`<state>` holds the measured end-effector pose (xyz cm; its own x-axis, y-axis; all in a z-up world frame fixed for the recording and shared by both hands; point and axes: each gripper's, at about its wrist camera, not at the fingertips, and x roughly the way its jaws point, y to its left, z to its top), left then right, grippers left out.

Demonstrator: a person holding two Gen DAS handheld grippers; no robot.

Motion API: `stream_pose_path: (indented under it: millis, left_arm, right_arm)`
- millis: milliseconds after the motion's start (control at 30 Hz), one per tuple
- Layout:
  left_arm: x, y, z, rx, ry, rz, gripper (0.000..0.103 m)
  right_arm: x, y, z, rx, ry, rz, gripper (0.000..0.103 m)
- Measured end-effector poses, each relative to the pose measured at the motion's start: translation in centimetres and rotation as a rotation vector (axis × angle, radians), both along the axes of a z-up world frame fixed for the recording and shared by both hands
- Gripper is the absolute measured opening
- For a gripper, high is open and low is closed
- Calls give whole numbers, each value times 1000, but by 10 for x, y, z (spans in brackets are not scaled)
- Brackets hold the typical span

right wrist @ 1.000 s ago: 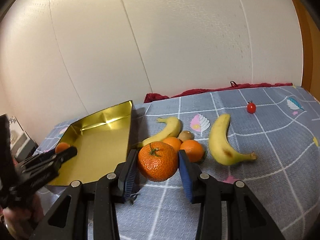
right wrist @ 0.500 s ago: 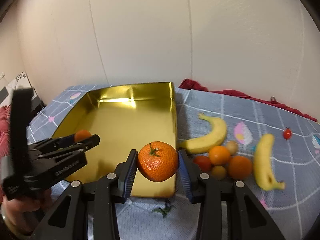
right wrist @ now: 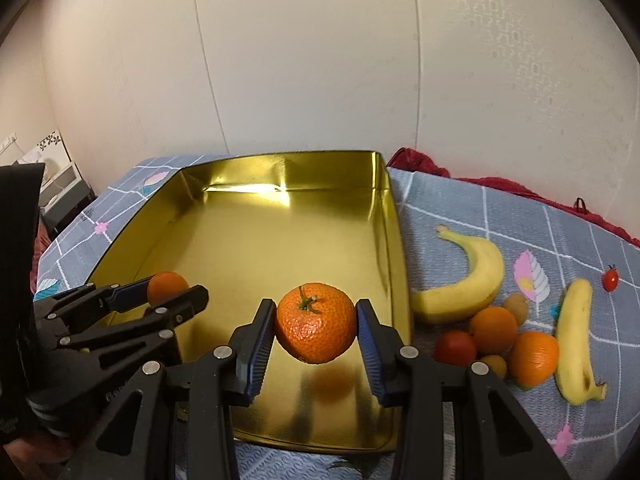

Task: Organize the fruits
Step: 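Lower the left gripper's mandarin into the tray and open while the right releases its mandarin there, then move the right gripper toward the upright banana beside the fruit pile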

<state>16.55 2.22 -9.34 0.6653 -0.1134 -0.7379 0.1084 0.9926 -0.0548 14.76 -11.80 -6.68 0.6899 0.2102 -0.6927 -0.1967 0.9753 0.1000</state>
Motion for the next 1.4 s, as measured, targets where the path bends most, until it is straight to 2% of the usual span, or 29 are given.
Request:
stream_pose_path:
  millis: [133, 767, 833, 967, 1133, 1400]
  left_arm:
    - [-1, -1, 1, 15, -4, 6, 41]
    - [4, 16, -1, 20, -5, 109, 43]
    - [3, 18, 1, 16, -15, 119, 50]
    - [5, 22, 2, 8, -9, 137, 54]
    - [4, 23, 4, -5, -15, 147, 70]
    - [-6, 7, 12, -24, -60, 67, 83]
  right_arm:
    - [6, 0, -7, 6, 36, -12, 41]
    - [8, 0, -12, 7, 42, -21, 42]
    - [6, -3, -8, 21, 23, -23, 42]
    - [1, -10, 0, 53, -14, -33, 42]
    - [-1, -21, 3, 89, -20, -51, 42]
    - [-11, -44, 12, 144, -64, -96, 42]
